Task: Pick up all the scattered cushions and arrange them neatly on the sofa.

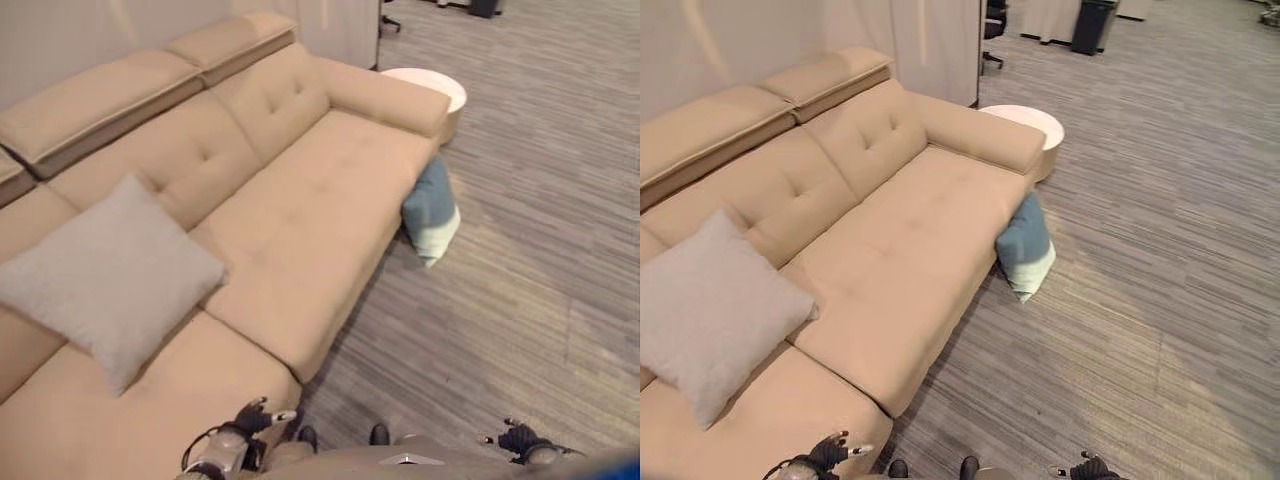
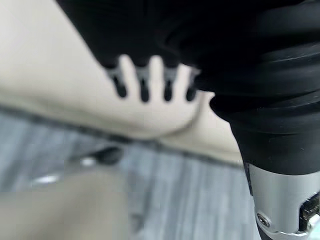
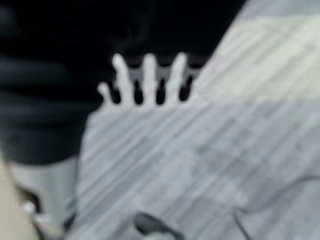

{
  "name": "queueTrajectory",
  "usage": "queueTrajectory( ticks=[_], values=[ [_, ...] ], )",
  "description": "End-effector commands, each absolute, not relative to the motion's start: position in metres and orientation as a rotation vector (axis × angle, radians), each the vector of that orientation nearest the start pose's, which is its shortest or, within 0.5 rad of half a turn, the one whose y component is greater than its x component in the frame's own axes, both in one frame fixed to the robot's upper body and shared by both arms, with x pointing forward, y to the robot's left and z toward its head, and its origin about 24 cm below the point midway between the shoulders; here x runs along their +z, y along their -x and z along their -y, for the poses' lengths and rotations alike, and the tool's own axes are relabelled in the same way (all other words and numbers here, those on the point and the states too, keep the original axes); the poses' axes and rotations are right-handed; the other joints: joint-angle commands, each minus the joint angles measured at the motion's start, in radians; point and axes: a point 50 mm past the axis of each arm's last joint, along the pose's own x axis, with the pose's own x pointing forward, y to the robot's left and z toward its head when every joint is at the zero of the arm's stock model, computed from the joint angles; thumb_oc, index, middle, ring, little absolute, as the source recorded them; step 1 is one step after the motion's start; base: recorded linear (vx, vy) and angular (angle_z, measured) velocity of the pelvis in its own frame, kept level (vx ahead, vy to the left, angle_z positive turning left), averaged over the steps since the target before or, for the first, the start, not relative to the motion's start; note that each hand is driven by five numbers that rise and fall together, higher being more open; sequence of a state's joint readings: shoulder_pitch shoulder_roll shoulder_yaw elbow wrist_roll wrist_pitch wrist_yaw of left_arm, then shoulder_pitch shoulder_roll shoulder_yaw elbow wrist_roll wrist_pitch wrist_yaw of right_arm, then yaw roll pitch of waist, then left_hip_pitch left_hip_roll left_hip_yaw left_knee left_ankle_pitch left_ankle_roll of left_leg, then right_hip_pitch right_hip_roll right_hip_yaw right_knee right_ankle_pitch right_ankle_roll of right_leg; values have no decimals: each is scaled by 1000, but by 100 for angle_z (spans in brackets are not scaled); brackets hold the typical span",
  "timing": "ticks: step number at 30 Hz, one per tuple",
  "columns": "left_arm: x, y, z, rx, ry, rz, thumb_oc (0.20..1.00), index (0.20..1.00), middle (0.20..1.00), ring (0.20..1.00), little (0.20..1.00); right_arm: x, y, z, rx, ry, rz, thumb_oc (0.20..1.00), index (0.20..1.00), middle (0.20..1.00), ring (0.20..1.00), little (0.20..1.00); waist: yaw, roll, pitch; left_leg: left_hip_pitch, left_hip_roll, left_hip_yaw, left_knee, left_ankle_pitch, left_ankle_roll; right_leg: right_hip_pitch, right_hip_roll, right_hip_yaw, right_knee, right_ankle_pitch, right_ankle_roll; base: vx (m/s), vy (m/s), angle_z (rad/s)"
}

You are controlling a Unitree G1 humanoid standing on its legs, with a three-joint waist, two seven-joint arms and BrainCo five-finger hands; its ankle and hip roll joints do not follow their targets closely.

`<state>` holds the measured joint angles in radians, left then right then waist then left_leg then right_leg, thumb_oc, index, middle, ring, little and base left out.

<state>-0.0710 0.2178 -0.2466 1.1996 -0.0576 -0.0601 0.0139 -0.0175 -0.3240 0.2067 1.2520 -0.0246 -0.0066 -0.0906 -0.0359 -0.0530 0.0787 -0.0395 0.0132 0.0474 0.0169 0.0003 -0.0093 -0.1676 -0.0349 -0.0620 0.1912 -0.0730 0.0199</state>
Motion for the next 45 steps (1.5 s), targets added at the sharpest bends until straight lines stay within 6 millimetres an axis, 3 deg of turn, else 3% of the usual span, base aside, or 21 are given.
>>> queueTrajectory(
  ticks=[1,3,6,9,11,14,20,21,23,28,32,34,35,38,42,43,45],
  values=[
    [-149,-136,-221,-1,-320,-1041,1000,1000,1000,1000,1000,-142,-125,268,-91,522,-1130,1000,1000,1000,1000,1000,23,-27,63,-5,-50,33,44,-82,6,-33,-120,-26,-143,223,178,-214,97,-168],
    [-147,-139,-225,8,-320,-1032,1000,1000,1000,1000,1000,-142,-127,267,-95,512,-1123,1000,1000,1000,1000,1000,31,-24,75,-13,-42,50,48,-78,10,-49,-125,-49,-140,213,179,-203,50,-170],
    [-145,-140,-234,30,-340,-1036,1000,1000,1000,1000,1000,-142,-128,267,-93,516,-1119,1000,1000,1000,1000,1000,58,-4,90,-30,-10,119,47,-59,20,-22,-162,-203,-50,138,142,-220,73,-52],
    [-147,-131,-240,48,-340,-1071,1000,1000,1000,1000,1000,-143,-123,267,-88,516,-1131,1000,1000,1000,1000,1000,71,3,71,-17,3,172,28,-39,26,39,-167,-263,28,74,122,-125,29,-92],
    [-150,-122,-243,64,-322,-1101,1000,1000,1000,1000,1000,-145,-119,265,-82,513,-1142,1000,1000,1000,1000,1000,97,-2,43,-15,17,233,22,-35,14,125,-174,-325,44,19,135,-86,-64,-72],
    [-149,-124,-242,59,-334,-1091,1000,1000,1000,1000,1000,-145,-121,264,-79,520,-1136,1000,1000,1000,1000,1000,120,-19,36,-32,36,288,21,-9,-8,176,-167,-362,-40,16,141,-118,-155,-78],
    [-150,-131,-230,23,-327,-1064,1000,1000,1000,1000,1000,-145,-116,269,-96,530,-1143,1000,1000,1000,1000,1000,96,-22,52,-77,75,273,92,24,-33,193,-112,-313,-154,30,108,-87,-174,-40],
    [-150,-132,-226,17,-316,-1061,1000,1000,1000,1000,1000,-144,-115,272,-101,538,-1144,1000,1000,1000,1000,1000,94,-18,58,-86,61,206,97,17,-39,195,-104,-300,-173,35,104,-119,-77,-9],
    [-152,-130,-221,1,-312,-1072,1000,1000,1000,1000,1000,-144,-113,274,-116,538,-1153,1000,1000,1000,1000,1000,88,-15,59,-87,48,165,95,9,-39,202,-103,-301,-182,39,105,4,-37,-29],
    [-156,-123,-220,-9,-331,-1109,1000,1000,1000,1000,1000,-146,-107,275,-125,532,-1181,1000,1000,1000,1000,1000,77,-10,48,-73,29,146,82,-12,-26,205,-105,-290,-179,37,108,91,36,-1],
    [-155,-119,-226,14,-327,-1119,1000,1000,1000,1000,1000,-147,-102,276,-129,536,-1204,1000,1000,1000,1000,1000,86,2,49,-51,2,133,71,-44,5,167,-134,-272,-43,9,121,81,105,-23],
    [-155,-119,-229,32,-324,-1117,1000,1000,1000,1000,1000,-147,-103,275,-131,522,-1199,1000,1000,1000,1000,1000,84,4,57,-31,-12,130,63,-55,24,108,-158,-246,79,42,139,130,171,-11],
    [-152,-124,-232,49,-331,-1103,1000,1000,1000,1000,1000,-146,-109,274,-130,524,-1182,1000,1000,1000,1000,1000,72,9,82,-9,-22,131,63,-68,49,44,-169,-209,230,83,154,99,141,-14],
    [-152,-124,-235,56,-334,-1096,1000,1000,1000,1000,1000,-145,-111,273,-127,524,-1168,1000,1000,1000,1000,1000,66,18,86,16,-26,137,55,-75,56,-5,-160,-189,284,89,151,142,74,-17],
    [-150,-132,-230,43,-335,-1065,1000,1000,1000,1000,1000,-141,-122,275,-115,547,-1133,1000,1000,1000,1000,1000,48,19,93,76,-45,127,33,-107,50,-40,-141,-207,148,79,126,246,-50,-25],
    [-148,-136,-229,41,-339,-1055,1000,1000,1000,1000,1000,-139,-128,274,-111,556,-1109,1000,1000,1000,1000,1000,35,7,92,99,-61,112,32,-129,45,-74,-133,-202,17,116,129,279,-127,1],
    [-148,-139,-228,40,-345,-1048,1000,1000,1000,1000,1000,-138,-131,274,-108,563,-1098,1000,1000,1000,1000,1000,25,6,93,115,-61,102,30,-140,39,-85,-127,-198,-45,140,136,263,-140,7]
  ],
)
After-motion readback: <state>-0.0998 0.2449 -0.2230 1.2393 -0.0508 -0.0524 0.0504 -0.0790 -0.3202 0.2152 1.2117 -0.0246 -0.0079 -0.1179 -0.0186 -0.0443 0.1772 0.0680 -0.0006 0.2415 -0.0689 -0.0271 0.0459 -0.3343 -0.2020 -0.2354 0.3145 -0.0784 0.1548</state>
